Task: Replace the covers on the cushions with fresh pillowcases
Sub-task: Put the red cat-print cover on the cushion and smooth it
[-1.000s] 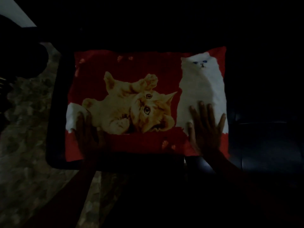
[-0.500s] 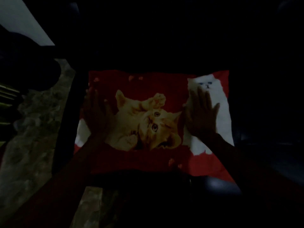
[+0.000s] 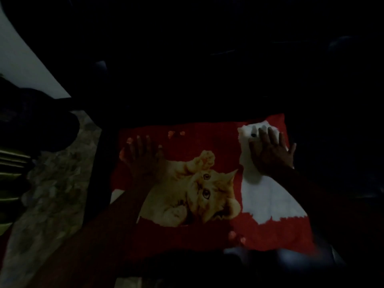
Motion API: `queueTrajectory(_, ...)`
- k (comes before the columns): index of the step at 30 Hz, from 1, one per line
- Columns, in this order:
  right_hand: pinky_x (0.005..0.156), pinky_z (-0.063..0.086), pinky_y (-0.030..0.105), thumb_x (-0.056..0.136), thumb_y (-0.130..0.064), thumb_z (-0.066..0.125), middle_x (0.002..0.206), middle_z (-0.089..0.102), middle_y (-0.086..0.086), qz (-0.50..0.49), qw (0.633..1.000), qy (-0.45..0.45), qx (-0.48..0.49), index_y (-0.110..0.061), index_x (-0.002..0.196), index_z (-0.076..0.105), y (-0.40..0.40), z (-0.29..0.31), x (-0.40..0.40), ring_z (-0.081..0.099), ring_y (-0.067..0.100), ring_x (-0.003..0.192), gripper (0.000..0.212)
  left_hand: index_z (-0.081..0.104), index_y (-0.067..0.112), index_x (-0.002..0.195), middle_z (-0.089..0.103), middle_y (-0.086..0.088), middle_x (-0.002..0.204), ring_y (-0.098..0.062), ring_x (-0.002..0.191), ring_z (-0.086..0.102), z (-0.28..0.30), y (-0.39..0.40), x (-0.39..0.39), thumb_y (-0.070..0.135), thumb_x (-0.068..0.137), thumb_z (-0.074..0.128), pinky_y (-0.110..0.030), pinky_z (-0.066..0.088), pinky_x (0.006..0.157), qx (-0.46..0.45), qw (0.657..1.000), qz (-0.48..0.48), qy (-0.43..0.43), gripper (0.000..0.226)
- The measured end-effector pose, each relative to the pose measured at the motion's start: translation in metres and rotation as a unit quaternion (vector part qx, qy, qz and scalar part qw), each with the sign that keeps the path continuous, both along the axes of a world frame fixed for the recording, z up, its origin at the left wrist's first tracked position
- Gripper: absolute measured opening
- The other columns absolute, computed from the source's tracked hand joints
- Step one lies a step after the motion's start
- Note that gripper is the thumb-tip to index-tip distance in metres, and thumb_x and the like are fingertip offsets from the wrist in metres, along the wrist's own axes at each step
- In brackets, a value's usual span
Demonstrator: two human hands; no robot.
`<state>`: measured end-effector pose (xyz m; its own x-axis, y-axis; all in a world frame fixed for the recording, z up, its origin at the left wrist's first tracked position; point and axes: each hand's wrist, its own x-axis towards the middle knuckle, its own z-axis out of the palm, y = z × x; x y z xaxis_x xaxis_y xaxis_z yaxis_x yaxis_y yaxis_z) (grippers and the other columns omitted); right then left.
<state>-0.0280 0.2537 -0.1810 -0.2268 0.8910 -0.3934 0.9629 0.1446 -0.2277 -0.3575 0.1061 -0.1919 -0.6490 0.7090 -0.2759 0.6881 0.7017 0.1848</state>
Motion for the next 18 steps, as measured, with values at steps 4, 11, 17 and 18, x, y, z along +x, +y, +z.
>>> queueTrajectory(4,0.121,-0.005,0.061,0.103,-0.061,0.021,0.17,0.001,-0.002,-0.004,0.999,0.018,0.026,-0.032,0.162,0.005,-0.004,0.047,-0.021,-0.003,0.027,0.156,0.068,0.008,0.027,0.161,-0.002,0.0,0.168,-0.021,0.154,-0.008,0.064,0.025,0.002,0.058,0.096,0.013,-0.055,-0.013,0.118,0.049,0.99,-0.133,-0.003,0.071)
queueTrajectory(11,0.123,-0.006,0.058,0.104,-0.06,0.022,0.17,0.011,0.0,-0.05,0.993,0.11,0.009,-0.032,0.162,0.005,-0.049,0.156,-0.033,0.004,0.025,0.156,0.067,0.019,0.021,0.16,0.01,-0.003,0.167,-0.02,0.154,0.005,0.179,0.038,0.042,0.049,0.1,0.022,-0.053,-0.001,0.122,0.123,0.961,-0.239,-0.063,0.066)
queueTrajectory(17,0.124,-0.006,0.053,0.104,-0.061,0.025,0.168,0.017,0.001,-0.121,0.983,0.136,0.032,-0.031,0.161,0.01,-0.099,0.255,0.02,0.008,0.024,0.156,0.066,0.018,0.022,0.16,0.008,0.0,0.168,-0.017,0.154,0.009,0.276,0.04,0.107,0.041,0.108,0.027,-0.041,0.001,0.125,0.132,0.933,-0.321,-0.1,0.056)
queueTrajectory(18,0.124,-0.005,0.052,0.104,-0.06,0.026,0.167,0.02,0.003,-0.127,0.981,0.14,0.036,-0.03,0.161,0.012,-0.105,0.264,0.023,0.01,0.025,0.155,0.066,0.02,0.022,0.159,0.009,0.0,0.167,-0.018,0.153,0.012,0.285,0.041,0.111,0.042,0.107,0.027,-0.04,0.002,0.125,0.129,0.927,-0.335,-0.106,0.056)
